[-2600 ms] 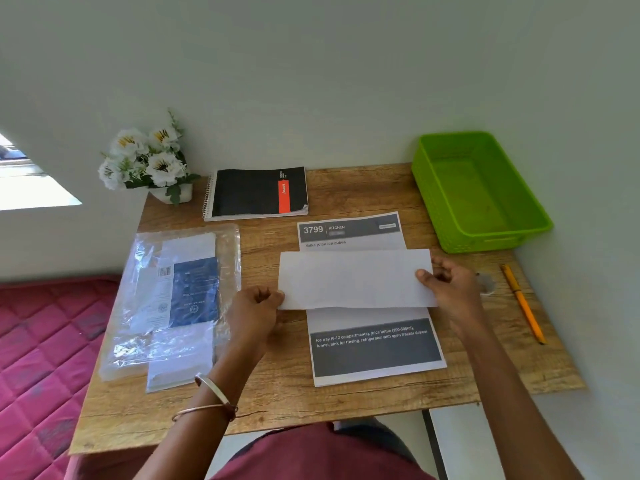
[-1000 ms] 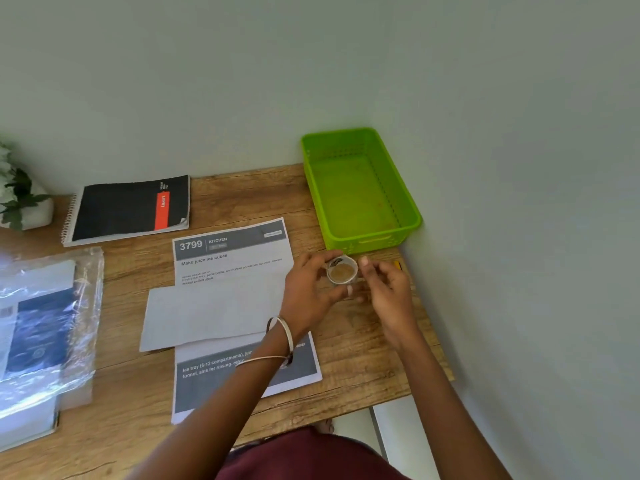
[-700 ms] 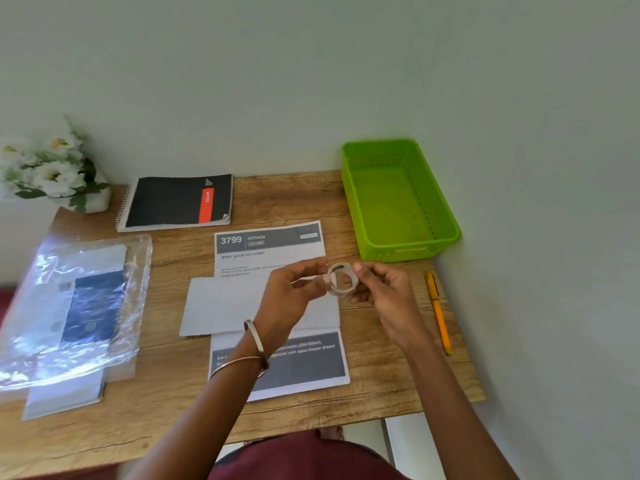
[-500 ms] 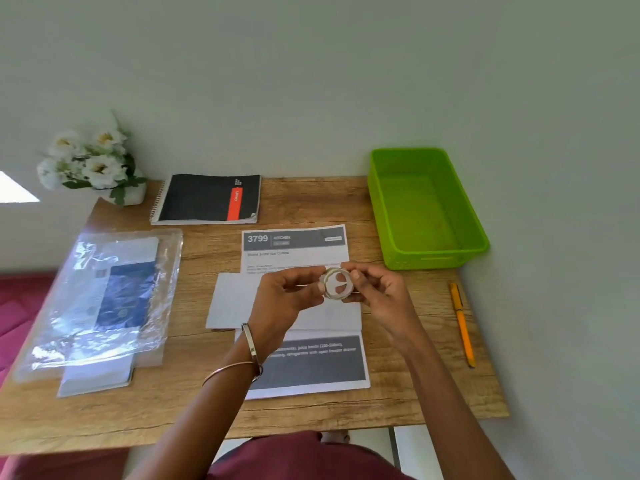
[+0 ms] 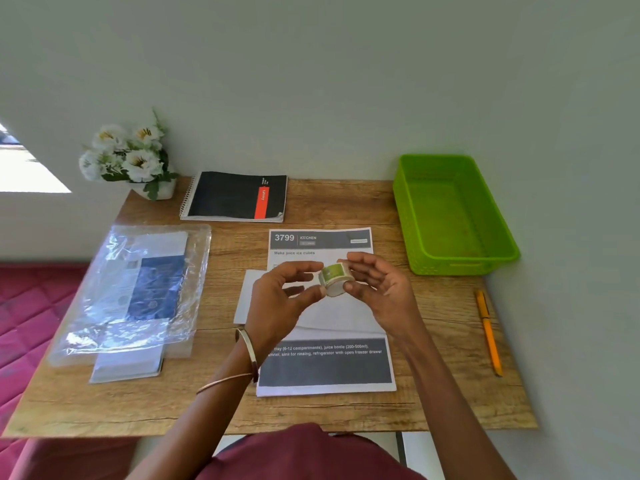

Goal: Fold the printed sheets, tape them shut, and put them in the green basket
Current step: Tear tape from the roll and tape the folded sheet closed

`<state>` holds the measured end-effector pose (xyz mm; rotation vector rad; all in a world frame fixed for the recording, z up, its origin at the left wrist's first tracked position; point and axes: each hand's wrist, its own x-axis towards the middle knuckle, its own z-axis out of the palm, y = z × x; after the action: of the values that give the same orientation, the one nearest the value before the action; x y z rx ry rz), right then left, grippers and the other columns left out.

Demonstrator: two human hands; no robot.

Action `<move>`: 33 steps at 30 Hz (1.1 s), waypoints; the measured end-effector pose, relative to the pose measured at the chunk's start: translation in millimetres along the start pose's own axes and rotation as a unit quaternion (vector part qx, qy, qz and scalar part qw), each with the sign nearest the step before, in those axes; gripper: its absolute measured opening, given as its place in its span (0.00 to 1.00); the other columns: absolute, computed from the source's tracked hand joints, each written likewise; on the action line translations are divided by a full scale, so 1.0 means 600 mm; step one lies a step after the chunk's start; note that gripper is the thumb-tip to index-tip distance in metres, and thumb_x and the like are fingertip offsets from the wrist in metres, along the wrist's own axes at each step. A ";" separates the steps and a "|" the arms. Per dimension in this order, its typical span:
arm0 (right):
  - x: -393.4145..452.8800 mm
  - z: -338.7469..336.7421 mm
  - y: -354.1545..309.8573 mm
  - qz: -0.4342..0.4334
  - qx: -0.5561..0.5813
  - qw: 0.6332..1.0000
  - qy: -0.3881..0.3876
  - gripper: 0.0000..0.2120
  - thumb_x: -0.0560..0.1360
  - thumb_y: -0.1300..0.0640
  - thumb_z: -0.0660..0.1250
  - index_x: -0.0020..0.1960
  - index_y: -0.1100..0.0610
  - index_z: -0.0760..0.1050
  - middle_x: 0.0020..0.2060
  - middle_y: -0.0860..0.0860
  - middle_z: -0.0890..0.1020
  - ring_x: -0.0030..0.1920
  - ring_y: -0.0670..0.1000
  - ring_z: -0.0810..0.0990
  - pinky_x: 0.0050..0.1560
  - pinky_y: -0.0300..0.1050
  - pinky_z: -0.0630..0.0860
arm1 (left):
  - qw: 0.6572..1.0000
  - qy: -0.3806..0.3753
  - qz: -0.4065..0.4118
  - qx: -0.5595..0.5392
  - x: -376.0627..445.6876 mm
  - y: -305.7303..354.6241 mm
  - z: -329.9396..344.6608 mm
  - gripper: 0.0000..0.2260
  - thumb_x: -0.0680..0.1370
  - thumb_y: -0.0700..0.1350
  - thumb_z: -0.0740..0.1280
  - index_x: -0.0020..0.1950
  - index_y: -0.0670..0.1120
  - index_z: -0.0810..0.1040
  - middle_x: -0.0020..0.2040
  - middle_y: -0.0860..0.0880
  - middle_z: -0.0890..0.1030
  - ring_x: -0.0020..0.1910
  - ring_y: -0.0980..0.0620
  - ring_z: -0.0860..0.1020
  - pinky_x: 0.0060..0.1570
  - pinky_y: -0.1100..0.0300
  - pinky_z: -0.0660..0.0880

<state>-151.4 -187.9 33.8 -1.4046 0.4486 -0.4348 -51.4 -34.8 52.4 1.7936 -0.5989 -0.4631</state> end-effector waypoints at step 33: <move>-0.017 0.032 0.005 -0.110 -0.295 0.948 0.048 0.25 0.67 0.62 0.77 0.61 0.53 0.76 0.53 0.48 0.82 0.52 0.45 0.79 0.54 0.40 0.77 | 0.991 0.039 -0.006 0.128 0.014 -0.019 0.014 0.05 0.79 0.43 0.62 0.44 0.45 0.75 0.45 0.47 0.80 0.40 0.53 0.79 0.38 0.57 0.78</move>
<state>-149.2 -166.0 33.5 -2.0340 0.5279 -0.5801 -48.0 -43.7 38.8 2.0501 -0.6152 -0.3343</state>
